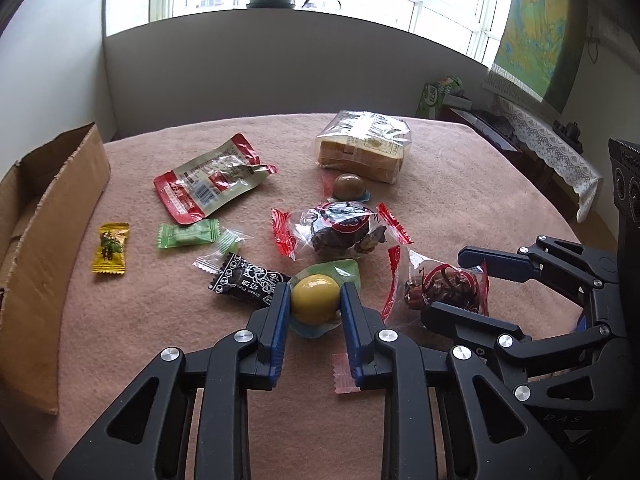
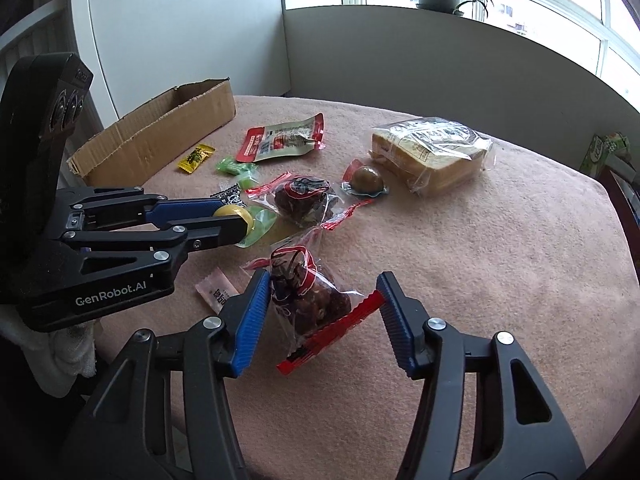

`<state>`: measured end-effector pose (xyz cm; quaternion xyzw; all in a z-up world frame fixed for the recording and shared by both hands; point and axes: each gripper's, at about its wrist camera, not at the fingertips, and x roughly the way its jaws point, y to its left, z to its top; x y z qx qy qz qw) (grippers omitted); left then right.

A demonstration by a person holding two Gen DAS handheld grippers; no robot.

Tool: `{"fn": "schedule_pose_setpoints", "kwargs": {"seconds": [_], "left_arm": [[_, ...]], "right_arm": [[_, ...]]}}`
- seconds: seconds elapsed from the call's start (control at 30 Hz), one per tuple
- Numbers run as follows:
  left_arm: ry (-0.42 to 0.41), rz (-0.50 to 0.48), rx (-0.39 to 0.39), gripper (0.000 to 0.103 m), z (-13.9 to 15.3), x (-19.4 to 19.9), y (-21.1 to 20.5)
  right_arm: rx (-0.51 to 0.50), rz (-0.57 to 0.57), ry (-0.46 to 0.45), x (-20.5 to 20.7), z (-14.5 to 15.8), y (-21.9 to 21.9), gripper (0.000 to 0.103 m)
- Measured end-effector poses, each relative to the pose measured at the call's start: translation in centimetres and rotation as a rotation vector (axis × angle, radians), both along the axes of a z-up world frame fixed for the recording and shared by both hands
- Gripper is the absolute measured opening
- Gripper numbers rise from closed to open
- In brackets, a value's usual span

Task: Organize snacks
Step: 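Close the left gripper on the yellow candy while the right gripper grasps the red bag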

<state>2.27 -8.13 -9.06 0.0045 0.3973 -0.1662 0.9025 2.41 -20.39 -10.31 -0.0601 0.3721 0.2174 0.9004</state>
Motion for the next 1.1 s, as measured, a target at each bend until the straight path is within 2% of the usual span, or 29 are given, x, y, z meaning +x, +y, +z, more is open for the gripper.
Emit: {"fn": "schedule_pose_setpoints", "kwargs": {"seconds": [0.37,0.4,0.43,0.73,1.1], "left_arm": [[-0.049,0.057,-0.056,0.024,2.0,-0.4,2.8],[-0.051,0.061,-0.061,0.024,2.0,-0.4,3.0],[-0.052,0.064,-0.063,0.024,2.1,-0.5,3.2],[-0.071,0.079,-0.081,0.024,2.7,-0.9,4.3],[-0.112,0.113,-0.107,0.024,3.8,-1.5,6.1]], "right_arm": [[0.039,-0.028,-0.041,-0.2,2.1,1.0,0.053],[0.041,-0.027,-0.045,-0.2,2.2,1.2,0.05],[0.045,-0.022,-0.046,-0.3,2.3,1.3,0.037],[0.015,-0.027,-0.018,0.1,1.0,1.9,0.037],[0.139,-0.044,-0.09,-0.3,4.9,2.3,0.037]]}}
